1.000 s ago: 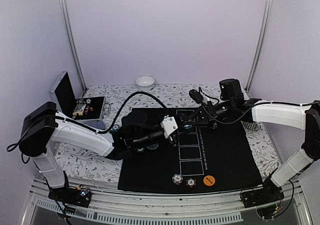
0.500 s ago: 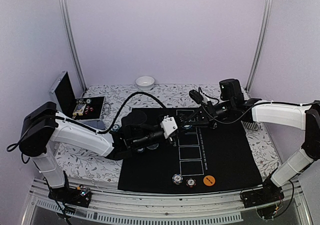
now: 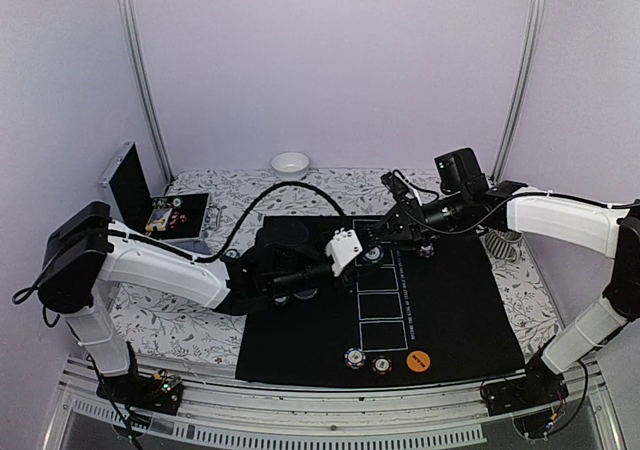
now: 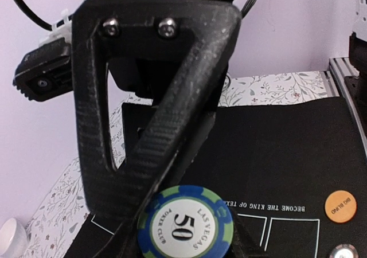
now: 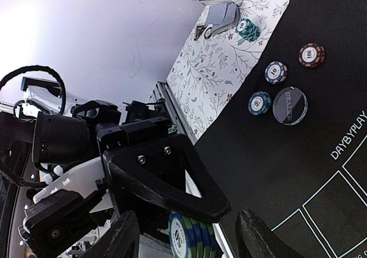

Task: Distribute texas hold em gaming equipment
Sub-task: Pass from the right arm to the left

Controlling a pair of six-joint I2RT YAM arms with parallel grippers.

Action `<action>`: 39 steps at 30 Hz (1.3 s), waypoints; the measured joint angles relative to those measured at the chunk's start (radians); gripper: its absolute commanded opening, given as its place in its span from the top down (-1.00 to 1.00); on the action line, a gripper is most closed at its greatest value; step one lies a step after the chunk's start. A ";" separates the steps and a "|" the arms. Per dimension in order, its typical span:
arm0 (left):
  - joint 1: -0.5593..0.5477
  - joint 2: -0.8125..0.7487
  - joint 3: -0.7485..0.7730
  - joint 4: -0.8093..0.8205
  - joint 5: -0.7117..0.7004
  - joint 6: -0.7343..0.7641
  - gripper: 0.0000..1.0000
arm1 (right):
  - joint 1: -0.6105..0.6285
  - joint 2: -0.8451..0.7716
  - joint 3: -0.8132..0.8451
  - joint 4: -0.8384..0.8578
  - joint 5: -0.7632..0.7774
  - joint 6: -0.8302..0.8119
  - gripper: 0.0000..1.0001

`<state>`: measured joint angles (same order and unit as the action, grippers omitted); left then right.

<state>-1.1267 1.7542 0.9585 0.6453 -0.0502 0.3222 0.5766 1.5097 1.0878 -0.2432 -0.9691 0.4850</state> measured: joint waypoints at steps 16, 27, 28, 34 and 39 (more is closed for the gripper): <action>-0.008 0.000 0.004 -0.068 -0.029 -0.023 1.00 | -0.001 0.012 0.033 -0.142 0.032 -0.132 0.09; -0.008 -0.002 0.004 -0.066 -0.040 -0.001 1.00 | -0.001 0.033 0.022 -0.148 -0.014 -0.150 0.42; -0.008 -0.003 0.004 -0.066 -0.040 0.000 1.00 | -0.001 0.033 0.021 -0.148 -0.017 -0.150 0.48; -0.008 -0.008 0.004 -0.066 -0.036 0.015 1.00 | -0.004 0.033 0.016 -0.139 -0.040 -0.143 0.88; -0.012 -0.010 0.004 -0.072 -0.031 0.037 1.00 | -0.014 0.033 0.002 -0.127 -0.075 -0.110 0.95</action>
<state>-1.1389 1.7447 0.9627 0.5728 -0.0807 0.3588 0.5629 1.5425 1.0893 -0.3706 -1.0439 0.3752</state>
